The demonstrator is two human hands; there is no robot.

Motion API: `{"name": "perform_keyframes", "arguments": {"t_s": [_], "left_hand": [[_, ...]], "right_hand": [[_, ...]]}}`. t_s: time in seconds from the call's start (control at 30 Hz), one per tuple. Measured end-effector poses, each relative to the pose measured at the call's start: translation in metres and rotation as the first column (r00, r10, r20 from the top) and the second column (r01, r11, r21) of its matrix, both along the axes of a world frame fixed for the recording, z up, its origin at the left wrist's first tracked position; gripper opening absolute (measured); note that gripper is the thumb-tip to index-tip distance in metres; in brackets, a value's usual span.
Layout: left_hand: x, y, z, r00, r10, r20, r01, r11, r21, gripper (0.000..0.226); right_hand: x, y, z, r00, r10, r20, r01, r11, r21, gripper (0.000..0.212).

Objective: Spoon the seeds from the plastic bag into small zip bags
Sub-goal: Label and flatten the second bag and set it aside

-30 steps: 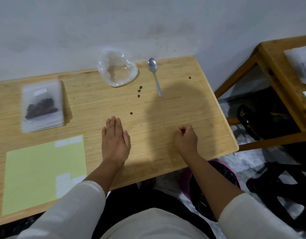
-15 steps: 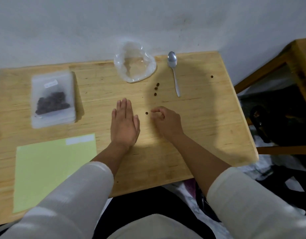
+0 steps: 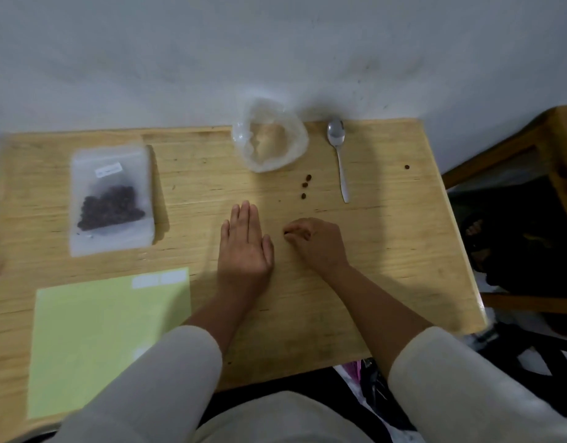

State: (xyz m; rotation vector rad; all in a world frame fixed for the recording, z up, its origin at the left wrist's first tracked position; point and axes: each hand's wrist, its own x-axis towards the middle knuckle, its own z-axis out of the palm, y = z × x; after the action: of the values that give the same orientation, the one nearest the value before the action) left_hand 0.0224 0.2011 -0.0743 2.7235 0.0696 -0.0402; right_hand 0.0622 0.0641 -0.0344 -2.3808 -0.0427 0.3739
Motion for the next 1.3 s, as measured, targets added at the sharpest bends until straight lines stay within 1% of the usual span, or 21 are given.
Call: {"name": "perform_keyframes", "arguments": {"t_s": [0.1, 0.13, 0.17, 0.2, 0.23, 0.27, 0.33, 0.37, 0.4, 0.43, 0.47, 0.5, 0.53, 0.57, 0.63, 0.73, 0.9, 1.07, 1.17, 1.23, 1.3], "left_hand": [[0.001, 0.001, -0.001, 1.0, -0.018, 0.009, 0.017, 1.0, 0.017, 0.056], [0.001, 0.001, -0.001, 1.0, -0.018, 0.002, 0.018, 1.0, 0.016, 0.056], [0.001, 0.0, 0.0, 1.0, -0.014, -0.004, 0.014, 1.0, 0.013, 0.056], [0.002, -0.001, 0.0, 1.0, -0.006, -0.008, 0.006, 1.0, 0.007, 0.057], [0.004, -0.003, 0.001, 1.0, 0.005, -0.013, -0.005, 1.0, -0.005, 0.057], [0.007, -0.006, 0.003, 1.0, 0.015, -0.017, -0.015, 1.0, -0.026, 0.058], [0.016, -0.015, 0.007, 1.0, 0.006, -0.006, -0.007, 0.998, -0.069, 0.056], [0.022, -0.02, 0.008, 1.0, -0.003, 0.002, 0.003, 0.997, -0.083, 0.055], [0.029, -0.026, 0.01, 1.0, -0.006, 0.004, 0.006, 0.996, -0.091, 0.056], [0.035, -0.032, 0.011, 1.0, 0.002, 0.001, -0.002, 0.996, -0.093, 0.056], [0.041, -0.037, 0.012, 1.0, 0.022, -0.005, -0.022, 0.996, -0.087, 0.057], [0.045, -0.042, 0.011, 0.999, 0.048, -0.013, -0.049, 0.996, -0.072, 0.057], [0.049, -0.046, 0.01, 0.997, 0.074, -0.025, -0.075, 0.996, -0.05, 0.057], [0.051, -0.049, 0.008, 0.995, 0.097, -0.038, -0.098, 0.995, -0.025, 0.057], [0.052, -0.053, 0.005, 0.99, 0.128, -0.054, -0.128, 0.992, 0.012, 0.057], [0.052, -0.055, 0.003, 0.987, 0.154, -0.04, -0.153, 0.988, 0.024, 0.057], [0.052, -0.057, 0.004, 0.986, 0.164, -0.019, -0.163, 0.986, 0.029, 0.057], [0.05, -0.057, 0.002, 0.985, 0.173, 0.003, -0.173, 0.985, 0.024, 0.057], [0.05, -0.058, 0.002, 0.983, 0.182, 0.022, -0.182, 0.983, 0.012, 0.056], [0.05, -0.059, 0.001, 0.983, 0.181, 0.027, -0.181, 0.983, 0.018, 0.057], [0.05, -0.059, 0.001, 0.984, 0.179, 0.028, -0.179, 0.983, 0.027, 0.057]], "right_hand": [[0.003, 0.003, 0.002, 0.999, 0.052, 0.003, -0.052, 0.998, -0.043, 0.014], [0.004, 0.004, 0.002, 0.999, 0.036, 0.003, -0.036, 0.999, -0.038, 0.012], [0.005, 0.005, 0.003, 1.0, -0.026, -0.009, 0.026, 1.0, 0.0, 0.01], [0.006, 0.005, 0.006, 0.991, -0.125, -0.043, 0.127, 0.989, 0.072, 0.007], [0.008, 0.005, 0.008, 0.969, -0.226, -0.104, 0.24, 0.958, 0.156, 0.004], [0.01, 0.004, 0.011, 0.932, -0.309, -0.189, 0.35, 0.904, 0.246, 0.006], [0.016, 0.001, 0.017, 0.824, -0.411, -0.389, 0.55, 0.742, 0.382, 0.011], [0.02, -0.003, 0.019, 0.79, -0.434, -0.433, 0.6, 0.69, 0.404, 0.013], [0.025, -0.006, 0.019, 0.784, -0.448, -0.429, 0.61, 0.683, 0.402, 0.014], [0.03, -0.011, 0.017, 0.812, -0.446, -0.376, 0.573, 0.73, 0.371, 0.017], [0.035, -0.016, 0.014, 0.859, -0.421, -0.29, 0.503, 0.802, 0.323, 0.017], [0.04, -0.021, 0.01, 0.907, -0.372, -0.197, 0.414, 0.871, 0.265, 0.016], [0.046, -0.025, 0.008, 0.942, -0.313, -0.118, 0.332, 0.917, 0.222, 0.012], [0.051, -0.029, 0.007, 0.965, -0.255, -0.054, 0.26, 0.946, 0.192, 0.011], [0.06, -0.033, 0.006, 0.99, -0.136, 0.026, 0.131, 0.981, 0.143, 0.015], [0.066, -0.033, 0.001, 0.995, 0.018, 0.096, -0.026, 0.996, 0.083, 0.019], [0.069, -0.034, -0.009, 0.982, 0.111, 0.155, -0.115, 0.993, 0.022, 0.016], [0.07, -0.036, -0.01, 0.983, 0.079, 0.165, -0.09, 0.994, 0.062, 0.017], [0.07, -0.037, -0.011, 0.98, 0.095, 0.177, -0.105, 0.993, 0.049, 0.012], [0.07, -0.036, -0.012, 0.982, 0.104, 0.155, -0.111, 0.993, 0.037, 0.007], [0.072, -0.035, -0.014, 0.988, 0.116, 0.101, -0.118, 0.993, 0.006, 0.005]]}}
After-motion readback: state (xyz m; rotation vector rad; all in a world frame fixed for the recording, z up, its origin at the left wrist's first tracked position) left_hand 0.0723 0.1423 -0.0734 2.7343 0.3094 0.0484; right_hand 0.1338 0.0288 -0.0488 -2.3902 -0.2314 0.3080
